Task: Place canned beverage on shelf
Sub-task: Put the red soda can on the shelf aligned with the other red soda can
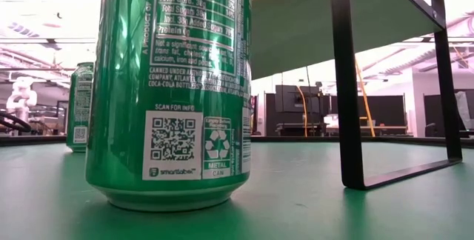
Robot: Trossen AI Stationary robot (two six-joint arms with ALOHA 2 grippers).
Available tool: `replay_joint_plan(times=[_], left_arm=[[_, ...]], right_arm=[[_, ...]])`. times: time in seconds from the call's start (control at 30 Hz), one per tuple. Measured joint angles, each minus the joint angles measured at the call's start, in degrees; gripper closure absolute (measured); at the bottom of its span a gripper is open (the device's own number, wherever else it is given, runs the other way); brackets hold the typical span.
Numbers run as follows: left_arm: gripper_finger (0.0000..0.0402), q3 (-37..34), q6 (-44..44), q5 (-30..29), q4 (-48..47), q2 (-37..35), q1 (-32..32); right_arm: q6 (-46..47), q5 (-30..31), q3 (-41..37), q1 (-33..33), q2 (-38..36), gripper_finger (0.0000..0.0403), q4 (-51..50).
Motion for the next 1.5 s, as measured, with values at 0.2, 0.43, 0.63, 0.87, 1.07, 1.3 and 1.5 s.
replay_joint_plan(times=[0.2,0.43,0.63,0.87,1.07,1.3,1.5], left_arm=[[0.0018,0.00,-0.49,-0.04,-0.01,0.00,0.00],[0.0018,0.00,-0.51,-0.92,-0.02,0.00,0.00],[0.0018,0.00,-0.58,-1.06,-0.02,0.00,-0.04],[0.0018,0.00,-0.47,-1.09,-0.02,0.00,-0.04],[0.0018,0.00,-0.05,-1.11,-0.02,0.00,-0.04],[0.0018,0.02,0.01,-1.11,-0.02,0.00,-0.04],[0.0018,0.02,0.04,-1.11,-0.02,0.00,-0.04]], right_arm=[[0.00,0.04,0.00,0.00,0.02,0.0096,-0.16],[0.00,0.07,0.02,0.03,0.00,0.0096,-0.36],[-0.04,0.09,0.04,0.13,0.02,0.0096,-0.43],[0.11,0.15,0.04,0.13,0.02,0.0096,-0.46],[0.46,0.30,0.04,0.13,0.02,0.0079,-0.48],[0.66,0.44,0.02,0.19,0.11,0.0063,-0.68],[0.64,0.70,0.04,0.94,0.11,0.0063,-0.59]])
